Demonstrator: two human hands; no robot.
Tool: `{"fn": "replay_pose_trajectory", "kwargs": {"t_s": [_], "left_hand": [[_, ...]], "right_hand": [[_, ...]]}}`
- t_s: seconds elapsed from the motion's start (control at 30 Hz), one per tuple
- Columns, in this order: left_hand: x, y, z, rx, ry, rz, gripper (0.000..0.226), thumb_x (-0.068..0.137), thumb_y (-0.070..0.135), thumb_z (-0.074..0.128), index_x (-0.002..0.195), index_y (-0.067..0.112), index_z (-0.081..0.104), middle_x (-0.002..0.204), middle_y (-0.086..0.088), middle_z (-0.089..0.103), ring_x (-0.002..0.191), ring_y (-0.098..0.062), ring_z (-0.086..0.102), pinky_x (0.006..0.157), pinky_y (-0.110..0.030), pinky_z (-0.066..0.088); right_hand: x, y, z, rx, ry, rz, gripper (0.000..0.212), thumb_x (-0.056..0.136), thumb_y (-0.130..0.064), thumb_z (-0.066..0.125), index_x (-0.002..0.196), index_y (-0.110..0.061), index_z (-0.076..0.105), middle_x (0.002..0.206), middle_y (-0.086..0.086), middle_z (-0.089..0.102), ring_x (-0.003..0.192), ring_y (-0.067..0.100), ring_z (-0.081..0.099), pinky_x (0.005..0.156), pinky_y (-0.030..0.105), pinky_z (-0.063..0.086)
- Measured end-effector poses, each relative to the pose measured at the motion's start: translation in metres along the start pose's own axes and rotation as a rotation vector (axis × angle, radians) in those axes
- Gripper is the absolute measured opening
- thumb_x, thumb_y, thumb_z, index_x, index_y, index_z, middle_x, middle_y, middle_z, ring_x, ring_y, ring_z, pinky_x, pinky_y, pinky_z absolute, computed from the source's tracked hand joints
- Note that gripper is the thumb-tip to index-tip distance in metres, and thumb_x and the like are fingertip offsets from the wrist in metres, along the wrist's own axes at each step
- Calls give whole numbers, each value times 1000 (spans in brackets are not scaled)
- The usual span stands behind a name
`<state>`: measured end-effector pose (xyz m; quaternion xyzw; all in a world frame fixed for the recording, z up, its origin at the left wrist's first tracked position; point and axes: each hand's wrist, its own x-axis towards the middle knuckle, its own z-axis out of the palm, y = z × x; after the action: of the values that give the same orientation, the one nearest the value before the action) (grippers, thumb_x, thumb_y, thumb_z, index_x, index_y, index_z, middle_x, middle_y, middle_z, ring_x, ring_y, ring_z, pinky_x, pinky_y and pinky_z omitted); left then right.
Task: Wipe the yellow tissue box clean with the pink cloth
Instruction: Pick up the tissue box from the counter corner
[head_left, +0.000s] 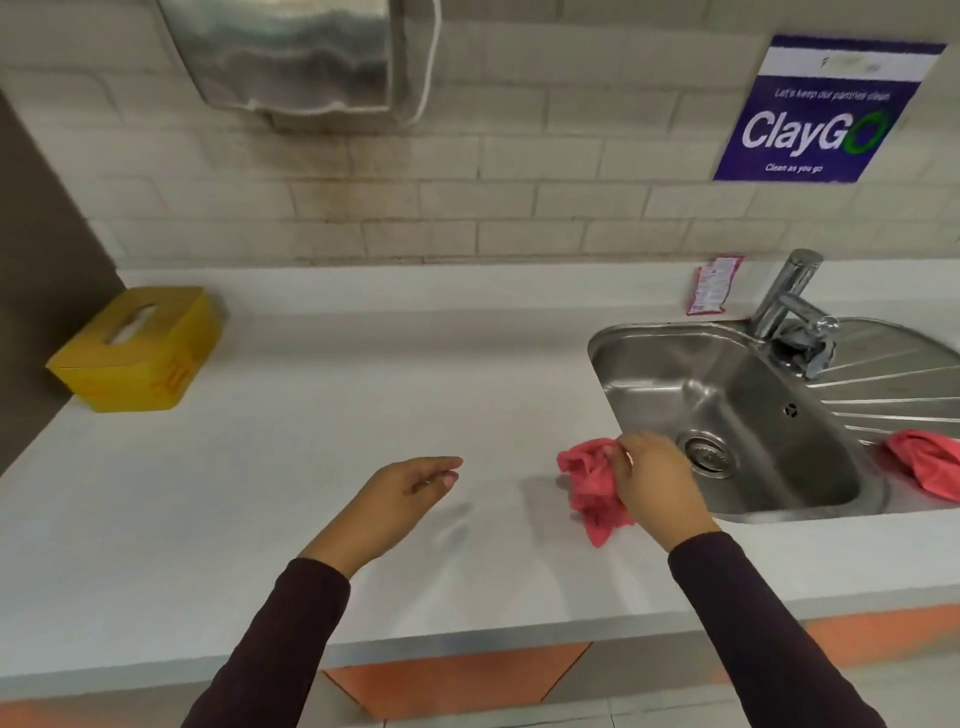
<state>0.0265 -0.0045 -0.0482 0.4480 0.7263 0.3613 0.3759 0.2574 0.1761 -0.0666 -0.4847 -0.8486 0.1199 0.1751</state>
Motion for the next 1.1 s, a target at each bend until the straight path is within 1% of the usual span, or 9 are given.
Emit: {"fn": "replay_pose_trajectory", "kwargs": {"t_s": [0.23, 0.33, 0.4, 0.5, 0.6, 0.73, 0.87, 0.97, 1.1], "left_hand": [[-2, -20, -62, -74, 81, 22, 21, 91, 38, 52, 107, 51, 56, 119, 16, 64, 113, 0, 57, 95, -16, 38], [-2, -36, -103, -69, 130, 15, 24, 91, 36, 53, 112, 46, 59, 120, 14, 64, 114, -4, 57, 100, -22, 38], [-5, -54, -143, -75, 183, -5, 26, 92, 33, 53, 116, 39, 60, 120, 11, 64, 112, -7, 59, 100, -23, 39], [-6, -81, -197, -78, 256, -21, 27, 93, 28, 53, 118, 33, 61, 119, 7, 64, 112, -8, 58, 101, -25, 39], [-2, -111, -248, -58, 359, -41, 29, 93, 23, 53, 122, 25, 60, 120, 7, 62, 109, -4, 54, 95, -19, 35], [19, -135, -303, -81, 519, -111, 36, 93, 18, 52, 130, 16, 53, 121, 2, 55, 109, -8, 48, 89, -20, 33], [58, -154, -360, 124, 578, -155, 44, 88, 30, 52, 131, 33, 46, 105, -4, 54, 103, -23, 47, 91, -31, 42], [96, -163, -385, 460, 541, -330, 68, 83, 54, 51, 144, 40, 24, 139, -11, 45, 134, -37, 26, 109, -46, 21], [127, -176, -394, 600, 511, -596, 114, 59, 82, 55, 149, 28, 9, 154, -29, -4, 142, -48, 0, 113, -60, 3]], "right_hand": [[18, -108, -24, 681, -12, -19, 23, 101, -27, 39, 82, -26, 51, 78, -11, 59, 67, -13, 55, 57, 3, 39], [21, -150, -17, 980, -8, 86, 22, 101, -28, 40, 92, -17, 57, 88, -4, 66, 80, -3, 62, 70, 10, 46], [25, -187, -5, 1257, -169, 139, 25, 97, -29, 48, 103, -7, 58, 104, 3, 71, 94, 14, 68, 82, 27, 52], [29, -234, 15, 1485, -451, 80, 38, 82, -16, 68, 116, -2, 58, 113, 13, 68, 96, 22, 66, 81, 31, 55], [32, -274, 52, 1539, -514, -15, 37, 78, 0, 67, 114, -6, 63, 109, 11, 69, 95, 22, 66, 80, 29, 55], [29, -309, 91, 1426, -293, -3, 22, 79, -21, 63, 98, -15, 71, 99, 5, 73, 92, 15, 67, 69, 16, 51], [36, -340, 116, 1382, -113, 61, 23, 87, -13, 59, 80, -30, 74, 72, -11, 71, 67, 0, 65, 56, 11, 47], [49, -360, 123, 1410, -86, 112, 23, 87, -28, 56, 72, -27, 73, 68, -9, 68, 65, 4, 63, 62, 19, 49], [56, -376, 140, 1793, -365, 323, 60, 85, -59, 46, 118, -10, 59, 113, 16, 67, 93, 34, 67, 83, 53, 47]]}}
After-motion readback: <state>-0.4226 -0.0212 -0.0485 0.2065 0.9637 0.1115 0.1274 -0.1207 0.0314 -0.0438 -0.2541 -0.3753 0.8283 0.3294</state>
